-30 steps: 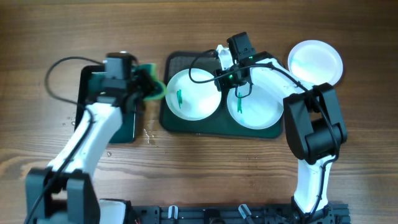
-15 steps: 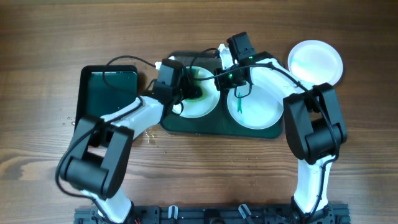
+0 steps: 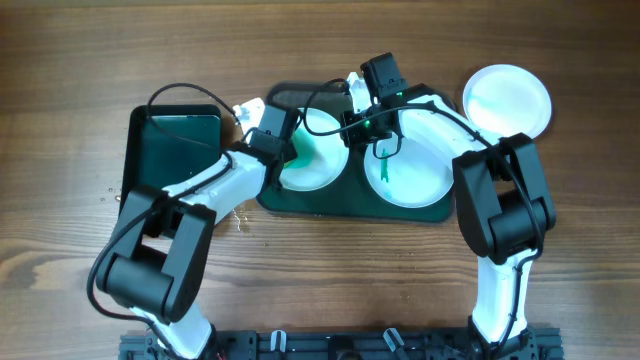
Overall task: Clean dirty plates on tray and stack at the side
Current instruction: 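Scrub the back plate with the sponge in the left gripper, then return the sponge with the left gripper to the black tray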
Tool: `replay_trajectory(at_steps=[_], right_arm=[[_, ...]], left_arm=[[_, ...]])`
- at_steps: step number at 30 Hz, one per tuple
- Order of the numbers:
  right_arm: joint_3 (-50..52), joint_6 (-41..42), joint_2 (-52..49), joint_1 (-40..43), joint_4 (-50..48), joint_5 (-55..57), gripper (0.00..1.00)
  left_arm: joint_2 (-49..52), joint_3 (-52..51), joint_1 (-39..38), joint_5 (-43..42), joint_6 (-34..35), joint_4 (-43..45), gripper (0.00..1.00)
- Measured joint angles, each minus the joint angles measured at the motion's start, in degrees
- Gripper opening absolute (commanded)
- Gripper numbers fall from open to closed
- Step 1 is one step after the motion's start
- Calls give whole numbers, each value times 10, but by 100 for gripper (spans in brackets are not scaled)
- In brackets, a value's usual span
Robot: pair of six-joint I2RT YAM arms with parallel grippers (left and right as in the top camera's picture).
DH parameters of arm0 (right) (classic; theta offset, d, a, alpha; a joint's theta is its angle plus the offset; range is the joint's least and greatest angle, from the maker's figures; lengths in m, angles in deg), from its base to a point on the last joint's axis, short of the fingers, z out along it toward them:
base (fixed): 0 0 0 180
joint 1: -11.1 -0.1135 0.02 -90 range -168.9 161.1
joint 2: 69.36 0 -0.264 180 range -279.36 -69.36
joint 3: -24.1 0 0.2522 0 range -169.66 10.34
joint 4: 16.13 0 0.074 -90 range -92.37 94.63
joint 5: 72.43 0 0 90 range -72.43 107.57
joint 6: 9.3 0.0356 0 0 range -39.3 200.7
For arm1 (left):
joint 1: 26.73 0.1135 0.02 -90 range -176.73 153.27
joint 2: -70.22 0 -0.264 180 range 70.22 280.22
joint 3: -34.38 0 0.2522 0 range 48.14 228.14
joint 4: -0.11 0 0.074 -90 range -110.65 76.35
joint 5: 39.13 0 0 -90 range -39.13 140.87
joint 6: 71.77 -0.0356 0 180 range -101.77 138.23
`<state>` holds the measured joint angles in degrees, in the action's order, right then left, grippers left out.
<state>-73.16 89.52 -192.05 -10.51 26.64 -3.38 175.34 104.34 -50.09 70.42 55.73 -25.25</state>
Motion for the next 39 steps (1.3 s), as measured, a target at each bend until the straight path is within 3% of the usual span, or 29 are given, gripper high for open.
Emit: replay_trajectory(at_steps=[5, 10, 14, 18, 24, 27, 32, 39], right_arm=[[0, 0, 0, 0, 1, 0, 4], [0, 0, 0, 2, 1, 2, 4], [0, 0, 0, 2, 1, 4, 4], [0, -3, 0, 1, 1, 4, 4], [0, -3, 0, 0, 1, 1, 4], [0, -3, 0, 0, 0, -1, 4], [-3, -14, 0, 1, 1, 7, 4], [-4, -50, 26, 1, -3, 81, 4]], left_arm=[[-39, -14, 10, -6, -15, 16, 4], [-44, -15, 18, -202, -17, 81, 4], [-28, -15, -3, -255, -17, 70, 4], [-12, -14, -7, -217, -17, 18, 4], [-18, -6, -14, -39, -17, -46, 4], [-26, -8, -14, 8, -19, -53, 4], [-96, -15, -3, 32, -18, -61, 4], [-203, -15, 80, -36, -19, -72, 4]])
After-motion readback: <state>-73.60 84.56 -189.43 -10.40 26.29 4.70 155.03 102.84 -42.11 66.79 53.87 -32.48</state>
